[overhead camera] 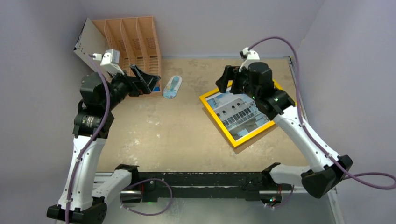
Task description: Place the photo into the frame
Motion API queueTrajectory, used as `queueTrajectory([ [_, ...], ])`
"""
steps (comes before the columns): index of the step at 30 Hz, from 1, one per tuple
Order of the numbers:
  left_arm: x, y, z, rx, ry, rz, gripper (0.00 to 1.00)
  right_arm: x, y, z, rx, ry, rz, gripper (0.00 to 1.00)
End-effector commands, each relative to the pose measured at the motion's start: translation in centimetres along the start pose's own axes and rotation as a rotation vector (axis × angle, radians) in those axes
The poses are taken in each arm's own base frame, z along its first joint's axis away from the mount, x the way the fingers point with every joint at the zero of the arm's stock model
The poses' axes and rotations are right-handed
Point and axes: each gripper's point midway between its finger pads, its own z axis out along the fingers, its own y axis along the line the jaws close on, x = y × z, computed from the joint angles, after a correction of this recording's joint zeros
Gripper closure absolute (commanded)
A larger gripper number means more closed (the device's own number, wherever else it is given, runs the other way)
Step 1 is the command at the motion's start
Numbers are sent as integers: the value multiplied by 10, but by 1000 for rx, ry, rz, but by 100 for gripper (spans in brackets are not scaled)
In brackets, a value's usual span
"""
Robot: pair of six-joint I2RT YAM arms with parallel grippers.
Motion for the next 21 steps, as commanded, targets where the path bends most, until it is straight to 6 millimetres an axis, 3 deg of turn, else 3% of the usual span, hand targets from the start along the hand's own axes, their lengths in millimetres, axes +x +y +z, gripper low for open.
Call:
queueTrajectory([
  [1,0,15,1,-45,-57,50,3,25,-25,21,83,24,-55,17],
  [7,37,36,16,-72,50,-4,3,122,-42,73,69,323,-102,16],
  [10,50,45,19,-94,85,-12,3,157,-49,88,92,416,-131,16],
  [14,64,67,20,-181,103,-32,3,185,-56,99,126,482,-181,18],
  [21,88,76,24,-190,154,-76,4,229,-72,113,166,617,-244,30],
])
